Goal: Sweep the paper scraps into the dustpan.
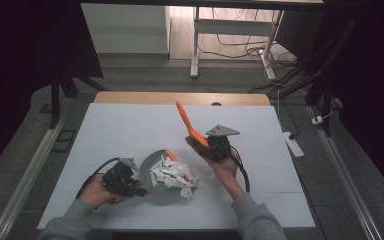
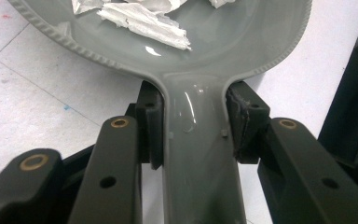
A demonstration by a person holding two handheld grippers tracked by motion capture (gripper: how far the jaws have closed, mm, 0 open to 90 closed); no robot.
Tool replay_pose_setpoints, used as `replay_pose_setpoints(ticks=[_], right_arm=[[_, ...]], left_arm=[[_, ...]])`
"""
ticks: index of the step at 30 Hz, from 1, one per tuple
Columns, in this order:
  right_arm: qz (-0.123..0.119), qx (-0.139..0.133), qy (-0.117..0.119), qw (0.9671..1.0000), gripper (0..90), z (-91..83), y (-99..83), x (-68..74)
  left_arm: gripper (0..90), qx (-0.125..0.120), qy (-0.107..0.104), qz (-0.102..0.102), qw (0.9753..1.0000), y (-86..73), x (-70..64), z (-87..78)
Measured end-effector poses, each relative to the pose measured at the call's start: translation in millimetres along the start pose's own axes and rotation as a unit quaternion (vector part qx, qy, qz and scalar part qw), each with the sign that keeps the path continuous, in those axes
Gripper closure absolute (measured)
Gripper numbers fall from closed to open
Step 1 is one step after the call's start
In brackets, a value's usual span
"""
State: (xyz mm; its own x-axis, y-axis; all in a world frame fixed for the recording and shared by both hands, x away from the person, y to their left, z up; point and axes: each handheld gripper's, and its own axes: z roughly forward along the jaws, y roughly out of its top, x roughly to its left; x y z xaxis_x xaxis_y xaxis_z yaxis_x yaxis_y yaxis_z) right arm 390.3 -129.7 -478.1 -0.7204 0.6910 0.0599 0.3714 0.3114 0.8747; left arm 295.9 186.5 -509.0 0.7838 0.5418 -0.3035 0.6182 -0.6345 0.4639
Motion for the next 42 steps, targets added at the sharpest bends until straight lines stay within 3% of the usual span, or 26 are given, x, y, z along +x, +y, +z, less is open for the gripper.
replay_pose_setpoints(ticks=[6, 9, 13, 21, 24, 25, 29, 31, 34, 39, 42], right_arm=[[-0.004, 0.036, -0.030, 0.9989, 70.4, 2.1, -9.0, -4.3], [0.015, 0.060, -0.050, 0.9968, 70.5, 4.0, -20.4, -9.8], [0.021, 0.076, -0.056, 0.9953, 70.5, 8.9, -26.4, -7.7], [0.014, 0.076, -0.030, 0.9966, 70.5, 20.9, -27.9, 20.6], [0.034, 0.072, 0.005, 0.9968, 70.5, 26.8, -25.9, 35.1], [0.028, 0.070, 0.023, 0.9969, 70.5, 29.7, -22.6, 46.8], [0.018, 0.052, 0.035, 0.9979, 70.5, 24.6, -12.8, 54.5], [0.022, 0.028, 0.029, 0.9990, 70.5, 10.6, -3.5, 48.2], [0.026, 0.016, 0.018, 0.9994, 70.5, 0.1, -0.2, 39.2], [0.049, 0.009, -0.011, 0.9987, 70.4, -22.1, -3.2, 13.2], [0.050, 0.024, -0.043, 0.9976, 70.4, -35.6, -15.7, -0.2]], left_arm=[[61.3, -0.001, 0.000, -0.001, 1.0000, -0.7, -0.4, -0.4], [61.3, 0.000, -0.001, -0.001, 1.0000, -0.9, -0.5, -0.2], [61.3, -0.001, -0.001, -0.002, 1.0000, -1.8, -1.4, -0.2], [61.4, 0.001, -0.001, -0.003, 1.0000, -1.8, -1.3, 0.4], [61.4, 0.001, -0.001, -0.003, 1.0000, -1.6, -1.4, 0.7], [61.4, 0.001, -0.001, -0.003, 1.0000, -1.6, -1.4, 0.7], [61.4, 0.001, -0.002, -0.004, 1.0000, -1.9, -1.0, 0.9], [61.3, 0.000, -0.002, -0.004, 1.0000, -2.2, -0.9, 0.8], [61.3, -0.001, -0.003, -0.004, 1.0000, -2.6, -0.8, 0.7], [61.4, -0.001, -0.005, -0.004, 1.0000, -4.4, -0.7, 0.5], [61.4, -0.002, -0.003, -0.004, 1.0000, -5.4, -1.5, -0.6]])
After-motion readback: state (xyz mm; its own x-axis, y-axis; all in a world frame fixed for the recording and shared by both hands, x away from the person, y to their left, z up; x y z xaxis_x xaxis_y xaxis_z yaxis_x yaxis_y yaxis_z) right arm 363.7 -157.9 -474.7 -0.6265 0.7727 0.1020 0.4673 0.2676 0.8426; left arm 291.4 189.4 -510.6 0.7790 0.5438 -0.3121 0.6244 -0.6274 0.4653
